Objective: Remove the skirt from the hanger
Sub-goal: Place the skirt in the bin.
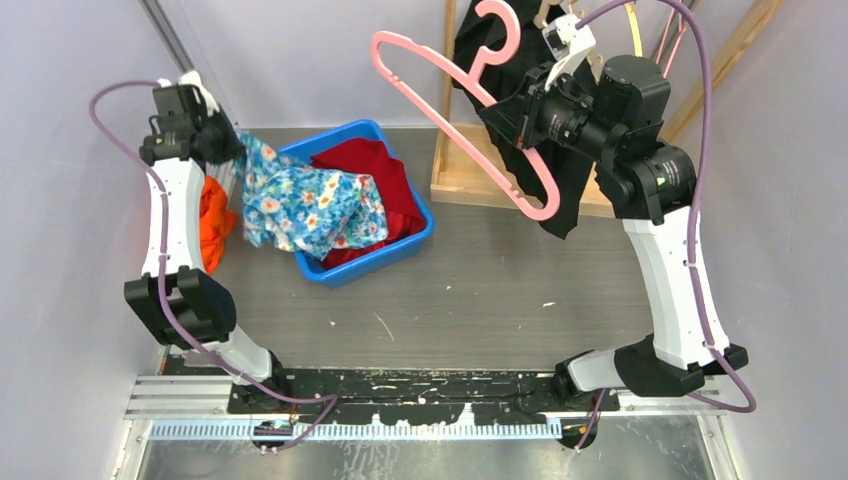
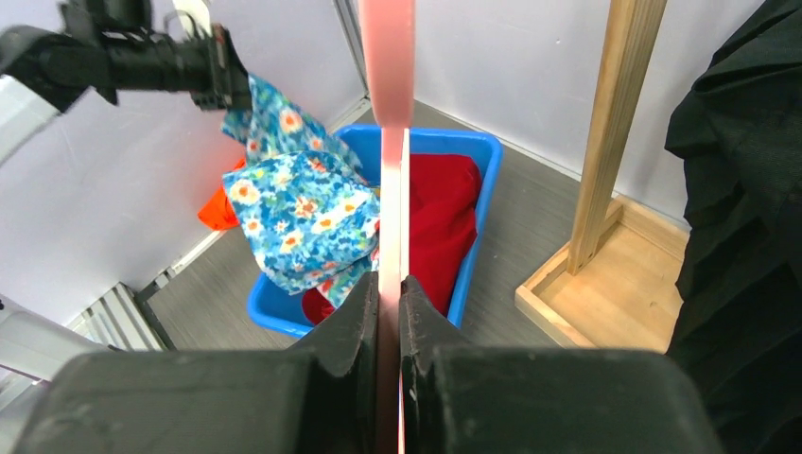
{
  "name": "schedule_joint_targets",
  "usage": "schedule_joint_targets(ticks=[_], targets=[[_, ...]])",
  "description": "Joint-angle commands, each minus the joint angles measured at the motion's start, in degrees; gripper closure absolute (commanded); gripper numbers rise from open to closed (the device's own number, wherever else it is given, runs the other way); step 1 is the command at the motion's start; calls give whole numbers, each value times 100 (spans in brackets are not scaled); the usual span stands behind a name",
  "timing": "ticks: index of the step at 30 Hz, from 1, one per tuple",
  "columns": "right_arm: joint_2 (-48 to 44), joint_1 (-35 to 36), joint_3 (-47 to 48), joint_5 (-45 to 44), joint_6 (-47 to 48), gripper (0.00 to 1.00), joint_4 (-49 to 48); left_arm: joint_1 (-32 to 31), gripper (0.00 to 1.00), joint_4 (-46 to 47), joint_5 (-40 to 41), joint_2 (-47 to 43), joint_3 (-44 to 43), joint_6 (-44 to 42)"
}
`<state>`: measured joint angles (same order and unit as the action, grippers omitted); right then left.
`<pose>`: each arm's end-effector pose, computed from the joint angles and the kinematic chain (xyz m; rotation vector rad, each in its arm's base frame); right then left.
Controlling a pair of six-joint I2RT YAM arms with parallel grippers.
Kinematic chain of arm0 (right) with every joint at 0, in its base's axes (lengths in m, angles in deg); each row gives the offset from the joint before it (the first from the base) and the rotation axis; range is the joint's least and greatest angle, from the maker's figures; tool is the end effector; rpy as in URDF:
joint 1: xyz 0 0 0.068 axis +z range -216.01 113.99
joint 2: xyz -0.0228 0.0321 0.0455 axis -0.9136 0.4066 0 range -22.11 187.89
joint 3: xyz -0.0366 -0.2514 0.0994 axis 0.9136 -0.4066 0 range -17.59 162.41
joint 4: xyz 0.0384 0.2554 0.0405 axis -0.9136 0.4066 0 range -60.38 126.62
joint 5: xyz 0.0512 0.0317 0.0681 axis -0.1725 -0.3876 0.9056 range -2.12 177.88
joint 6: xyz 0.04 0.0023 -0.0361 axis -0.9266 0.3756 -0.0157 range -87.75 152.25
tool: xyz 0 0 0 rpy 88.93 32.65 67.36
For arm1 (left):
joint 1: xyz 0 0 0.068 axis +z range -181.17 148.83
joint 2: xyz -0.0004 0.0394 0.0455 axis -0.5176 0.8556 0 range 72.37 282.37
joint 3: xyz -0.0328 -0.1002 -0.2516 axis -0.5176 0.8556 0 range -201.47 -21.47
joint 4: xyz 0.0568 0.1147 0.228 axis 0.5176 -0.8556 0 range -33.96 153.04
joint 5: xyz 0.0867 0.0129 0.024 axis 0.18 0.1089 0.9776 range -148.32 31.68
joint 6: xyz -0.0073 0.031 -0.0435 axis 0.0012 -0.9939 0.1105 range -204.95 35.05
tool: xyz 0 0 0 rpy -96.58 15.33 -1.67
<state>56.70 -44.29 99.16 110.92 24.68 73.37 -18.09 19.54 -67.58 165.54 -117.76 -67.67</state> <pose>0.2098 0.0986 0.5597 -0.5160 1.6359 0.7182 0.3511 0.0758 0.3796 -0.5131 2.2156 -0.2223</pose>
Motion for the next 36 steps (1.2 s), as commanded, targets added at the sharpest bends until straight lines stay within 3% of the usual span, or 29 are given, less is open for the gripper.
schedule_joint_targets(ticks=[1,7,14,19,26,27,29,30,31,36], targets=[[73,36,227,-59,86,100,-422,-410,100,-321,-132,16,-1366,-199],[111,48,343,-141,175,100,-360,-1204,100,-347,-548,112,-1958,-120],[83,38,350,-229,244,100,-285,-1851,100,194,-668,67,-719,-71],[100,42,391,-340,334,100,-223,-2404,100,192,164,396,86,-451],[112,39,513,-422,463,100,-98,-2563,100,-28,317,980,70,-720],[97,37,536,-447,485,100,-50,-2563,93,-102,379,1038,11,-755],[3,36,532,-618,624,100,64,-2551,24,-293,420,1089,-136,-827],[-64,36,511,-718,692,100,122,-2556,7,-328,416,1067,-177,-843],[-144,37,462,-815,753,100,202,-2556,1,-318,416,1022,-195,-825],[-491,41,376,-1323,1067,100,623,-2561,1,-195,318,792,-361,-608]])
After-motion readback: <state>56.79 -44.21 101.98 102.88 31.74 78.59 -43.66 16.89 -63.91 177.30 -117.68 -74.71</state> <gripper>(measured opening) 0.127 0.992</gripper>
